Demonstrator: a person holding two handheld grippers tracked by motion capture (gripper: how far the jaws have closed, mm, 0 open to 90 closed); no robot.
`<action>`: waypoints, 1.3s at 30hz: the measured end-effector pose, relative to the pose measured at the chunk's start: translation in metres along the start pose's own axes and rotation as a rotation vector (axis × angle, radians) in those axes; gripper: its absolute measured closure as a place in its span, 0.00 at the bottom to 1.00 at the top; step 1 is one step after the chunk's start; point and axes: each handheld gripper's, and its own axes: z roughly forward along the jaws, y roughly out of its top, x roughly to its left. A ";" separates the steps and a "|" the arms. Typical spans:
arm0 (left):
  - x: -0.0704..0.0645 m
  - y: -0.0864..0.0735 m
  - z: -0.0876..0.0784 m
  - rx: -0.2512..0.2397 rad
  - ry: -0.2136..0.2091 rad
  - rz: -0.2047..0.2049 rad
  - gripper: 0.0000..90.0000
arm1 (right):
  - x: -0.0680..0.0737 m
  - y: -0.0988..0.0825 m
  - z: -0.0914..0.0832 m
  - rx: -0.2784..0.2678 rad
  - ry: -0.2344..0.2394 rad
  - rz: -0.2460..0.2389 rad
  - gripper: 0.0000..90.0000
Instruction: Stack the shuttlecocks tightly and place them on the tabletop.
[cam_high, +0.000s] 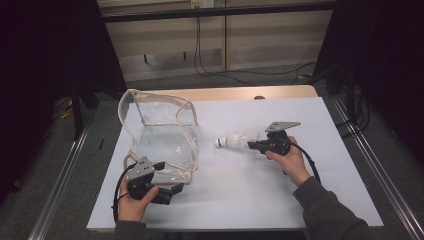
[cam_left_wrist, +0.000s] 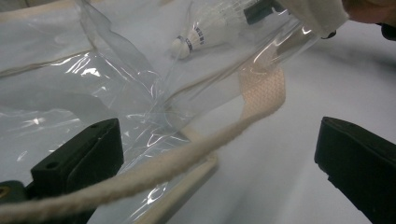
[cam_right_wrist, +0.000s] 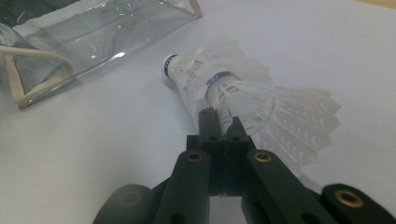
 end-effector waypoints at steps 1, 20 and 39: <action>0.000 0.000 0.000 -0.001 -0.001 -0.001 0.01 | 0.000 0.000 0.001 0.001 0.001 -0.003 1.00; 0.000 0.000 0.000 -0.001 0.000 0.000 0.01 | 0.003 0.002 0.006 0.005 0.013 -0.005 1.00; 0.000 0.000 0.000 0.002 -0.002 0.000 0.01 | 0.006 0.002 0.012 0.014 0.018 -0.013 1.00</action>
